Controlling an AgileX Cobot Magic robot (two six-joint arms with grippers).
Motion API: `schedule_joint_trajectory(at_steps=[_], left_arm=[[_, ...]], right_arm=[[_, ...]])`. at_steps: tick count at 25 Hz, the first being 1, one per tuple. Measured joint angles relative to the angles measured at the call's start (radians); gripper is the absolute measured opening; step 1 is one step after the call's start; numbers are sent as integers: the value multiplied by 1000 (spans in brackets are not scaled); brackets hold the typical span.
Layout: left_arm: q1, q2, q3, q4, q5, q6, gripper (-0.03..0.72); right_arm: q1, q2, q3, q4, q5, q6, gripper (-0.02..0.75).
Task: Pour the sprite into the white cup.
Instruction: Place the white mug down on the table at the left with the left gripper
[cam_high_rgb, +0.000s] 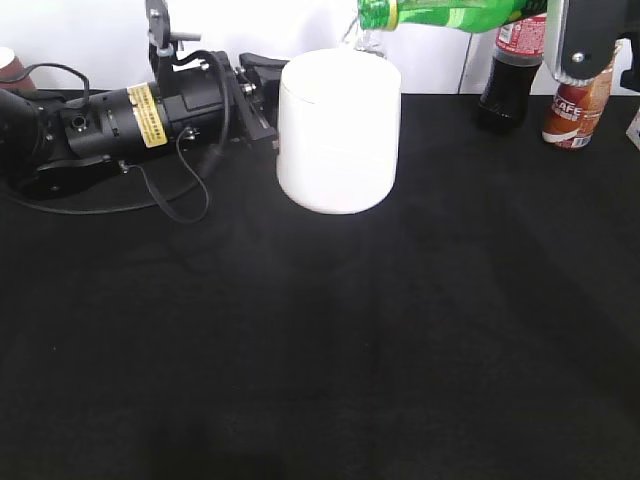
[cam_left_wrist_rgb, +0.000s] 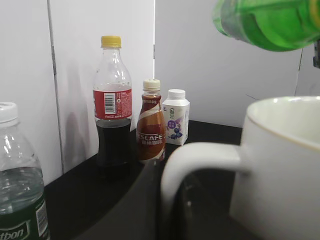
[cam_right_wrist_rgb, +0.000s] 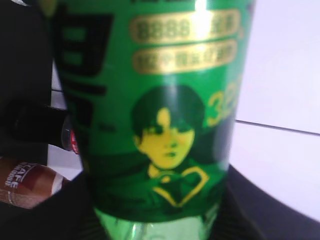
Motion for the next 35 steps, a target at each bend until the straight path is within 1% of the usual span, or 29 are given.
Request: schedule_joint_trajectory(at_steps=[19,20,22,25,27,28,29,31,32,33,34,35], left_arm=[[0,0,0,2,9,4,34],[0,0,0,2,9,4,34],[0,0,0,3,9,5,34],[0,0,0,3,9,5,34],[0,0,0,3,9,6,34],[0,0,0,3,9,6,34],[0,0,0,3,9,6,34],[0,0,0,3,9,8,34],[0,0,0,4,9,11,34],[6,-3,0,11,9,14,34],[18,-17,0,18,15,16,34],[35,-46,0,23,26,20,34]], right_arm=[[0,0,-3,-1,29,-45,346],[0,0,-3,25,29,-45,346],[0,0,-3,137,31,-45,346],[0,0,-3,211,4,-45,346],[0,0,-3,315,7,-45,346],[0,0,-3,391,-9,-43,346],[0,0,-3,552,-29,-21,346],[0,0,-3,958,-63,23,346],[0,0,-3,1173,-107,35,346],[0,0,-2,1334,-188,47,346],[0,0,-1,1422,-269,100,346],[0,0,0,1452,-303,157,346]])
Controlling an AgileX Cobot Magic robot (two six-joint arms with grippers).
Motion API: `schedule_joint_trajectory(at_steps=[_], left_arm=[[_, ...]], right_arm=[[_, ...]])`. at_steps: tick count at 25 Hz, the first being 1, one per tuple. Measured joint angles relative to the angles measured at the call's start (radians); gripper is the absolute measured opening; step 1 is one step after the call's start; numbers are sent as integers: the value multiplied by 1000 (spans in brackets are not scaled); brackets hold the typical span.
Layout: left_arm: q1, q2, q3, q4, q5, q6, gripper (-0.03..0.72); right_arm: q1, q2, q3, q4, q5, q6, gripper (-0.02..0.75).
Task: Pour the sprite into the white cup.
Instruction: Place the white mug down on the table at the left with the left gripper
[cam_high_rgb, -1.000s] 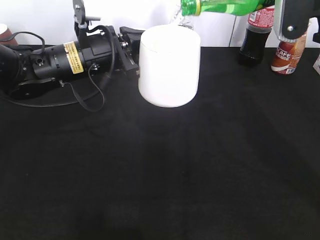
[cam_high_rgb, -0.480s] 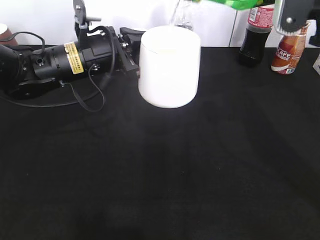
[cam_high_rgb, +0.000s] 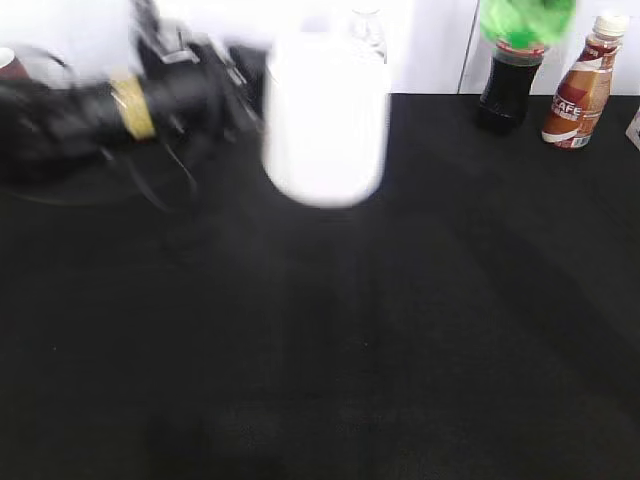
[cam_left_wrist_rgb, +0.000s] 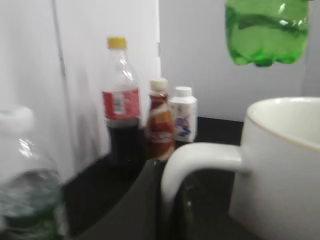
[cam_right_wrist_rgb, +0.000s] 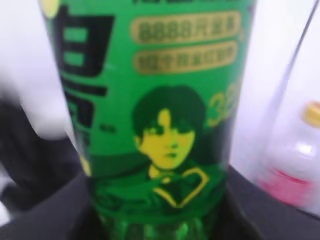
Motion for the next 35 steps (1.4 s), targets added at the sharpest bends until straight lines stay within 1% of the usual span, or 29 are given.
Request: schedule_joint_trajectory(at_steps=[1,3,4,6,7,9,10,12,13,14,15,16,17,19,20,21,22,23,24,25,27,29,33,35], left_arm=[[22,-47,0,3,35,0,34],[67,-166,0,32,179,-19,34],[83,-234,0,39,282,-51,34],[90,-374,0,33,535,-74,34],[90,-430,1,13,646,-77,34],[91,-519,20,-130,814,-80,34],[92,-556,35,-165,872,-80,34],[92,-617,73,-179,991,-80,34],[97,-639,101,-194,1014,-80,34],[113,-653,135,-204,1014,-77,34],[149,-659,175,-216,986,-72,34],[201,-659,229,-249,932,-55,34],[262,-659,278,-333,870,3,34],[377,-657,384,-502,657,189,34],[424,-640,430,-564,510,240,34],[453,-611,473,-631,384,258,34],[464,-555,509,-701,255,283,34],[466,-483,532,-735,152,317,34],[466,-393,538,-748,62,336,34],[466,-313,538,-752,21,352,34],[466,-198,538,-755,20,416,34],[466,-133,524,-761,16,460,34],[466,0,438,-763,9,492,34],[466,61,356,-763,7,498,34]], right_arm=[[0,0,1,6,-11,41,346],[0,0,3,-2,-31,90,346],[0,0,3,-4,-35,104,346],[0,0,3,-6,-38,112,346],[0,0,3,-7,-38,114,346],[0,0,3,-7,-37,120,346],[0,0,3,-8,-37,121,346],[0,0,3,-24,-35,121,346],[0,0,3,-44,-24,121,345],[0,0,3,-54,-21,121,345],[0,0,3,-57,-21,121,345],[0,0,3,-59,-21,121,345],[0,0,3,-60,-20,121,345],[0,0,3,-84,-20,121,345],[0,0,3,-111,-20,121,345],[0,0,3,-130,-20,123,345],[0,0,3,-145,-20,123,345],[0,0,3,-168,-20,124,345],[0,0,3,-183,-21,124,345],[0,0,3,-189,-23,124,345],[0,0,3,-193,-34,124,344],[0,0,3,-194,-39,124,344],[0,0,3,-205,-40,124,344],[0,0,3,-225,-41,124,344]])
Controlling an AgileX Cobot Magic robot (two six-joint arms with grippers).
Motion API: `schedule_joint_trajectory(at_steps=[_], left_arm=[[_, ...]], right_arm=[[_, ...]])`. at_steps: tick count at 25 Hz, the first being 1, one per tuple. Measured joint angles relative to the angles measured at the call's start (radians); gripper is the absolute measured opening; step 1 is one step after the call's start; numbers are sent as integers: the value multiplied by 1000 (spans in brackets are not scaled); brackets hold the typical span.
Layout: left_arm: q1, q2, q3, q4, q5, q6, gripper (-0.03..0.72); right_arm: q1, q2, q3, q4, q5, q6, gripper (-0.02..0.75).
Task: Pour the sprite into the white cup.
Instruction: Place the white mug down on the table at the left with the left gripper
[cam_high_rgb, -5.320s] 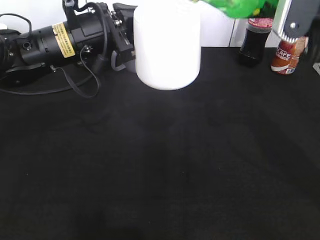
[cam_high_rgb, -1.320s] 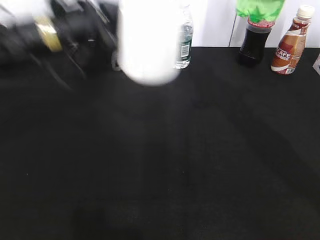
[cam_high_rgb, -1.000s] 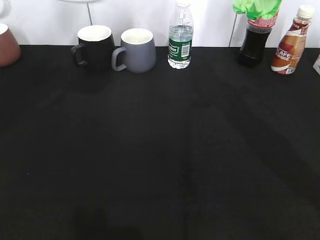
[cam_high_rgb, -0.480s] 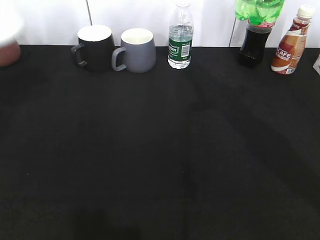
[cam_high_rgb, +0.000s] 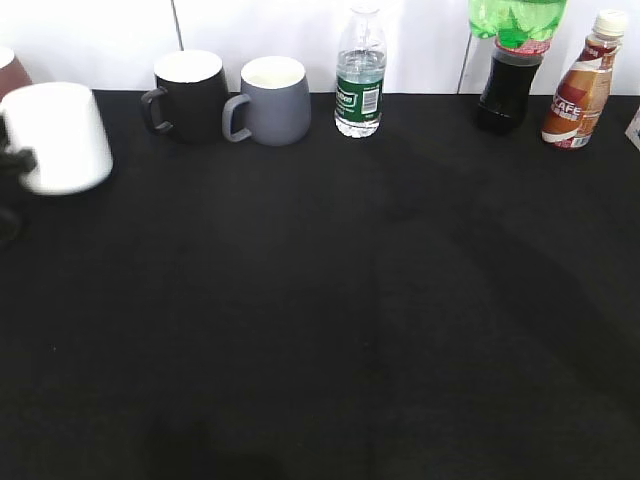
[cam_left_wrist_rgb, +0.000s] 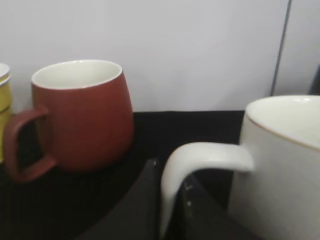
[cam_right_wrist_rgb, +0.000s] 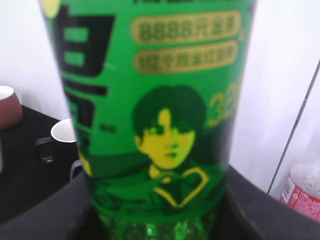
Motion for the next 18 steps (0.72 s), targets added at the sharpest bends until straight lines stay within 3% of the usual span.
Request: schedule_joint_trajectory(at_steps=[8,16,18], left_arm=[[-24,334,-364,-9,-118,-23,32],[-28,398,-485,-6,-87,-24,32],[-28,399,-488,12,-87,-25,76]], right_arm=[[0,0,57,-11,-47,0,343],[0,0,63,-12,-50,0,342],[0,0,63,-12,-50,0,342]])
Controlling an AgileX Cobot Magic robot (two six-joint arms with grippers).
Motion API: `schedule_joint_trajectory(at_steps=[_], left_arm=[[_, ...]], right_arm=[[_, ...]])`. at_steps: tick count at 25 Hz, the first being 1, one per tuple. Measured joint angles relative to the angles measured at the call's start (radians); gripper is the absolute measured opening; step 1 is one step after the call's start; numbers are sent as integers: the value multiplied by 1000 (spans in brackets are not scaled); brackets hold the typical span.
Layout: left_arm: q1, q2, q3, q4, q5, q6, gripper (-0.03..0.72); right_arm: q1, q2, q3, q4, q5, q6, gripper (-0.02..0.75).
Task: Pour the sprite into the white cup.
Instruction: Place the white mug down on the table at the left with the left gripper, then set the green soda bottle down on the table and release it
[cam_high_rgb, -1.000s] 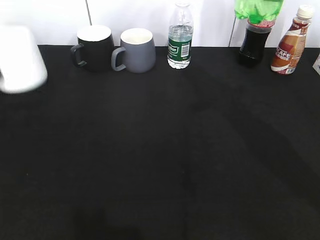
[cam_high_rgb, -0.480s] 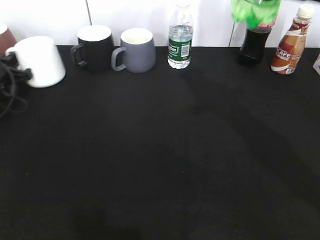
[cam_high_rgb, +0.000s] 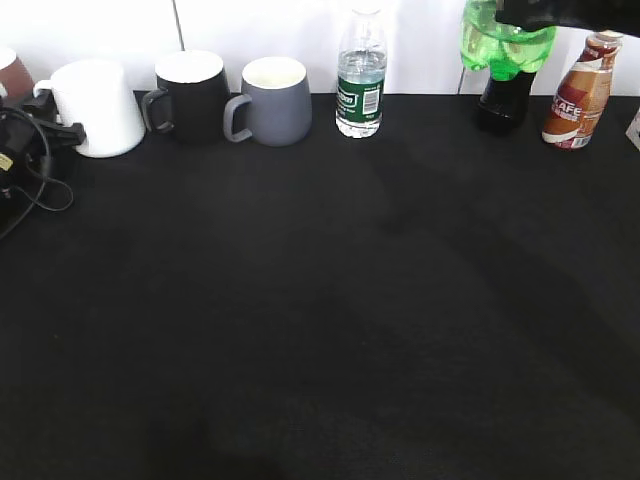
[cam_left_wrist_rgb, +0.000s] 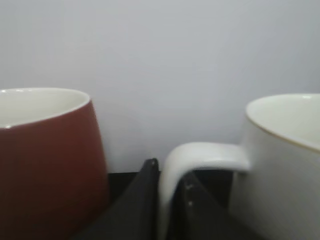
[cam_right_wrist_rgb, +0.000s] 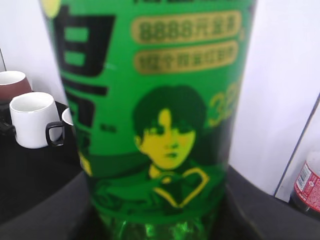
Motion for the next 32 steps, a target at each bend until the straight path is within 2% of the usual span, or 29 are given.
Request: schedule_joint_trajectory(at_steps=[3,4,6,10,15,16,18,20,22,25,26,29,32], left_arm=[[0,1,-5,31,3,-8,314],[0,1,-5,31,3,-8,370],[3,0,5,20,3,-10,400],[19,-18,68,20,-11,-13,404],[39,-112,239,35,-7,-17,404],[40,-146,269,37,-3,-17,404],[40,-253,363,42,-3,-15,404],[40,-417,489,40,-2,-15,404],[40,-628,593,39,0,-15,404],[40,-935,632,39,69,-15,404],[40,-987,633,39,130,-15,404],[40,-1068,633,40,162,-15,404],[40,-1079,633,42,166,-15,404]], right_arm=[[0,0,0,-23,0,0,342],[0,0,0,-34,0,0,342],[0,0,0,-41,0,0,342],[0,0,0,-42,0,0,341],[0,75,0,-32,-22,-6,341],[0,86,0,21,-31,-56,341],[0,110,0,352,-90,-283,341],[0,164,0,642,-225,-457,341],[-1,241,0,704,-340,-485,341],[-1,453,0,744,-544,-506,341],[-1,525,0,756,-611,-529,341],[-1,716,1,805,-803,-591,341],[-1,799,2,820,-847,-594,341]])
